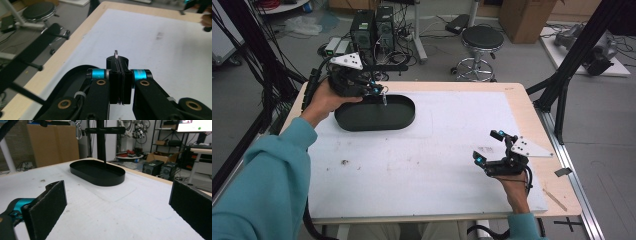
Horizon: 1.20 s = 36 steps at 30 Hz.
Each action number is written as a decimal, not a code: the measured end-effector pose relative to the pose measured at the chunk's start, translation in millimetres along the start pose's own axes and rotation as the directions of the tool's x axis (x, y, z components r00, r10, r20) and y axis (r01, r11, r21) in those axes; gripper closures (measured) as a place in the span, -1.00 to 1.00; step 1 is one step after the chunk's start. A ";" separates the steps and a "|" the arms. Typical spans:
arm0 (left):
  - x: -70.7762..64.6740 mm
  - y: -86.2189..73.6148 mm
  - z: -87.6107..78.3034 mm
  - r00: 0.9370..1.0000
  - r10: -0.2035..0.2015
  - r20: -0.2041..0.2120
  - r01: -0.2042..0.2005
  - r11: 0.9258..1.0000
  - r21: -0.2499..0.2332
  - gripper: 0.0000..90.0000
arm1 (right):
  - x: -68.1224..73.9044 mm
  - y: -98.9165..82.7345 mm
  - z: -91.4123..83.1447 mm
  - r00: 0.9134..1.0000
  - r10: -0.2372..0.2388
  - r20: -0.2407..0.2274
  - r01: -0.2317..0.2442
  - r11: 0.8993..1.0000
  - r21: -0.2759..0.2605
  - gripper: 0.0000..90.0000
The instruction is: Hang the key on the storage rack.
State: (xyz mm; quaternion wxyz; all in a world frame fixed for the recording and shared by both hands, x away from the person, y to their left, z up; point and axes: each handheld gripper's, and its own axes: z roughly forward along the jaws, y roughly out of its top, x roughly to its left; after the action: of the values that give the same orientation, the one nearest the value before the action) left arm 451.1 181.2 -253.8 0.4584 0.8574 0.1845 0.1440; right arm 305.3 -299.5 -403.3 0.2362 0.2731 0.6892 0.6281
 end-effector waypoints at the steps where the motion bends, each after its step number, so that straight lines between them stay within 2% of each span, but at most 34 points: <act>1: 1.6 1.0 1.2 1.000 -0.002 -0.011 0.002 1.000 0.004 0.96 | -1.9 -2.3 -1.7 1.000 0.001 0.008 -0.001 1.000 -0.004 -0.98; 6: 10.5 5.6 5.0 0.999 -0.007 -0.050 0.009 1.000 0.030 0.96 | -7.5 -11.0 -5.6 0.999 0.029 0.039 -0.028 0.999 -0.015 -0.98; 9: 15.0 7.4 8.3 0.997 -0.021 -0.071 0.023 0.999 0.026 0.97 | -9.1 -15.2 -5.4 0.998 0.040 0.045 -0.038 0.999 -0.038 -0.98; 12: 18.7 8.2 12.5 0.995 -0.021 -0.098 0.026 0.998 0.053 0.96 | -9.2 -20.5 -5.5 0.997 0.053 0.054 -0.050 0.997 -0.057 -0.98; 14: 21.6 9.0 14.1 0.994 -0.029 -0.105 0.035 0.998 0.058 0.96 | -10.0 -25.1 -6.1 0.996 0.058 0.067 -0.051 0.994 -0.092 -0.98; 15: 23.0 9.5 14.7 0.993 -0.029 -0.113 0.036 0.998 0.060 0.96 | -10.1 -26.6 -6.5 0.995 0.070 0.066 -0.064 0.994 -0.090 -0.98; 21: 29.9 11.2 20.8 0.988 -0.037 -0.148 0.048 0.996 0.077 0.96 | -9.7 -31.9 -5.5 0.996 0.049 0.081 -0.041 0.994 -0.096 -0.98; 22: 30.8 11.2 21.8 0.987 -0.040 -0.153 0.052 0.996 0.076 0.96 | -8.5 -33.5 -4.7 0.995 0.058 0.078 -0.051 0.995 -0.091 -0.98; 26: 34.0 9.2 25.9 0.985 -0.050 -0.166 0.066 0.994 0.090 0.96 | -7.9 -40.2 -1.3 0.995 0.045 0.090 -0.039 0.997 -0.068 -0.98; 28: 34.2 8.7 26.8 0.981 -0.039 -0.191 0.060 0.993 0.106 0.96 | -7.4 -42.1 -2.0 0.994 0.057 0.091 -0.051 0.997 -0.066 -0.98; 30: 35.6 8.2 26.9 0.980 -0.034 -0.196 0.056 0.993 0.108 0.96 | -7.7 -42.8 -3.1 0.994 0.061 0.092 -0.054 0.996 -0.077 -0.98; 32: 36.9 7.2 27.5 0.980 -0.047 -0.196 0.068 0.992 0.104 0.96 | -8.9 -43.9 -3.3 0.993 0.061 0.096 -0.053 0.994 -0.091 -0.98; 36: 38.3 6.4 29.7 0.977 -0.047 -0.207 0.071 0.992 0.105 0.96 | -9.2 -46.8 -2.7 0.992 0.075 0.101 -0.067 0.994 -0.081 -0.98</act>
State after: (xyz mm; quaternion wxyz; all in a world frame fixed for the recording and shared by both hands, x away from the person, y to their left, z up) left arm 498.7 173.3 -261.5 0.3922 0.8566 0.2638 0.2071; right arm 306.6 -310.6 -449.8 0.2597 0.3206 0.6410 0.6473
